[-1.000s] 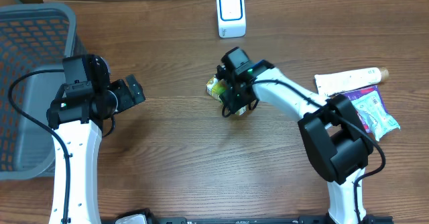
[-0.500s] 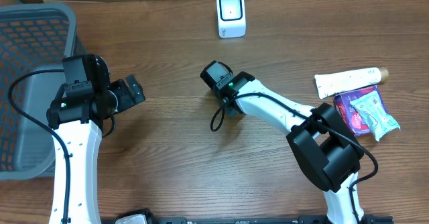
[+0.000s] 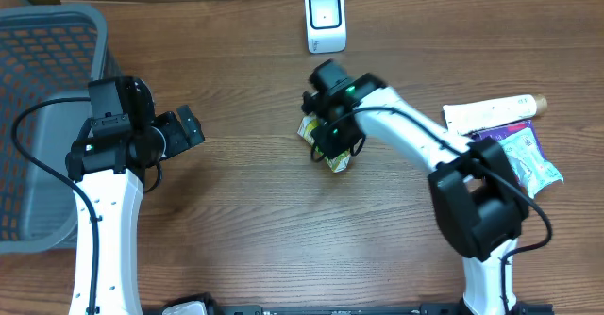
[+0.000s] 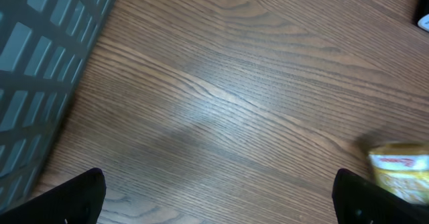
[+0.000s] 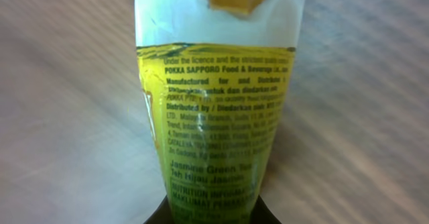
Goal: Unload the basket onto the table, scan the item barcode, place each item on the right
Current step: 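Lift the green tea carton with the right gripper toward the scanner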
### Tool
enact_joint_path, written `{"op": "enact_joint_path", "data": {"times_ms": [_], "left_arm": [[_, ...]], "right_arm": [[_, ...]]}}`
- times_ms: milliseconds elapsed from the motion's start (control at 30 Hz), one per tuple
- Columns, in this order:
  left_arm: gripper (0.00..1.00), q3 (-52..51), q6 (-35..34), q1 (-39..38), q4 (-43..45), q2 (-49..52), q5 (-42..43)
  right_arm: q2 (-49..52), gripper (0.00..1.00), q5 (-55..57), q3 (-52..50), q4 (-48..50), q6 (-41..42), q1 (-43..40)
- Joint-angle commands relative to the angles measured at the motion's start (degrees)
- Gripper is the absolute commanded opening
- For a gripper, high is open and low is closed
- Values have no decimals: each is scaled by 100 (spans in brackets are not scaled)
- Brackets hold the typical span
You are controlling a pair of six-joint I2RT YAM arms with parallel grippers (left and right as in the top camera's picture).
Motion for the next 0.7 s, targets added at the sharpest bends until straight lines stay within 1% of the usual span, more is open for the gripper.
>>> {"op": "enact_joint_path", "data": {"times_ms": [0, 67, 133, 267, 367, 400, 433, 600, 633, 667], "left_arm": [[100, -11, 109, 2, 7, -55, 15], [100, -11, 111, 4, 7, -55, 15], [99, -11, 109, 4, 7, -55, 15], [99, -11, 109, 4, 7, -55, 15], [99, -11, 109, 2, 7, -55, 15], [100, -11, 109, 4, 7, -55, 15], [100, -11, 109, 4, 7, -55, 15], [99, -11, 111, 4, 7, -55, 15], [100, -11, 109, 4, 7, -55, 15], [100, -11, 109, 4, 7, -55, 15]], "right_arm": [[-780, 4, -3606, 378, -138, 13, -1073], [-798, 4, -4774, 378, -293, 9, -1628], [-791, 4, -5445, 378, -433, 11, -2026], [-791, 4, -6255, 378, -632, -7, -2618], [-791, 4, -6876, 378, -651, -2, -2883], [-791, 4, -7528, 378, -616, -2, -3010], [-791, 4, -7729, 380, -603, 81, -3069], [-793, 4, -7726, 387, 57, 1246, -3180], [-793, 4, -7729, 389, 269, 1687, -3180], [-793, 4, -7729, 389, 391, 1932, -3180]]}}
